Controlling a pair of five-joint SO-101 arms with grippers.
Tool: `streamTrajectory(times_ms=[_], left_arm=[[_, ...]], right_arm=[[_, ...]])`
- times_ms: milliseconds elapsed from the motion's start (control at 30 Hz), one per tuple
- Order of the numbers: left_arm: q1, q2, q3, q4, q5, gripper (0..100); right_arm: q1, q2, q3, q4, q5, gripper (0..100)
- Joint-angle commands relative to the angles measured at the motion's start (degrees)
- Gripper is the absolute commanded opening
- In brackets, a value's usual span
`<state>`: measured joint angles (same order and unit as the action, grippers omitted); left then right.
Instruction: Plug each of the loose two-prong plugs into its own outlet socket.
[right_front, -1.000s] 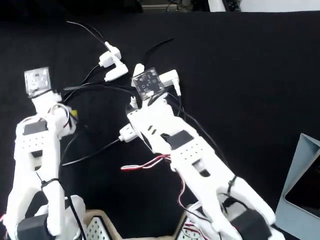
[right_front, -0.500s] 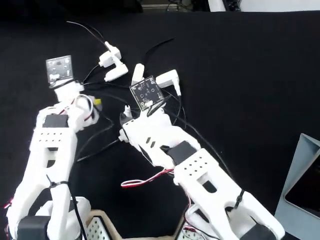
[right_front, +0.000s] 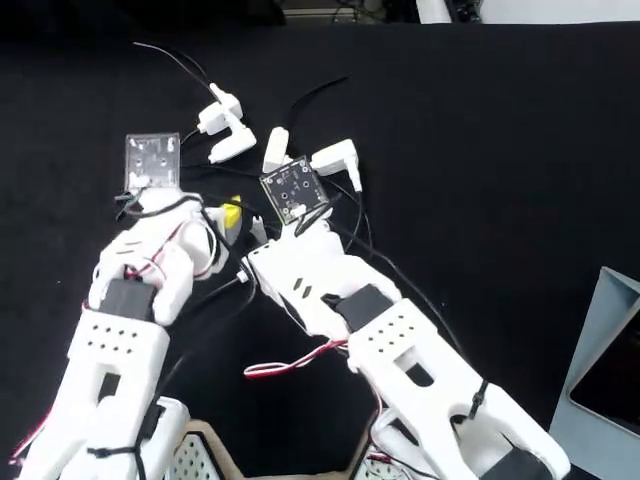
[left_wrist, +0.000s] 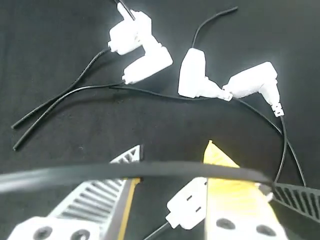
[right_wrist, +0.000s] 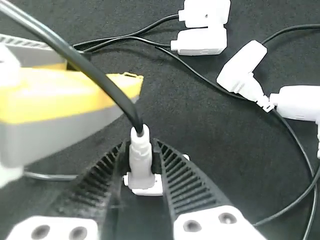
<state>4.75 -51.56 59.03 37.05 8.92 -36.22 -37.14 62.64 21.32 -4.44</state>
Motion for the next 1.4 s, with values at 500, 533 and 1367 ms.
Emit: streamTrajectory(times_ms=[500,533,1367], left_arm=[[7.16,-12.31,8.84,-2.73,-11.78,25],[7.08,-13.89,9.63,-2.73,-11.78,25],[-18.07,-26.29,23.96,-2.64,-11.43,25]], right_arm=[[-1.32,-1.63,1.63,0.26,-0.18,1.1],[-1.23,-1.63,1.63,0.26,-0.18,1.1],[5.80,18.86,-15.69,5.98,-0.09,1.1]])
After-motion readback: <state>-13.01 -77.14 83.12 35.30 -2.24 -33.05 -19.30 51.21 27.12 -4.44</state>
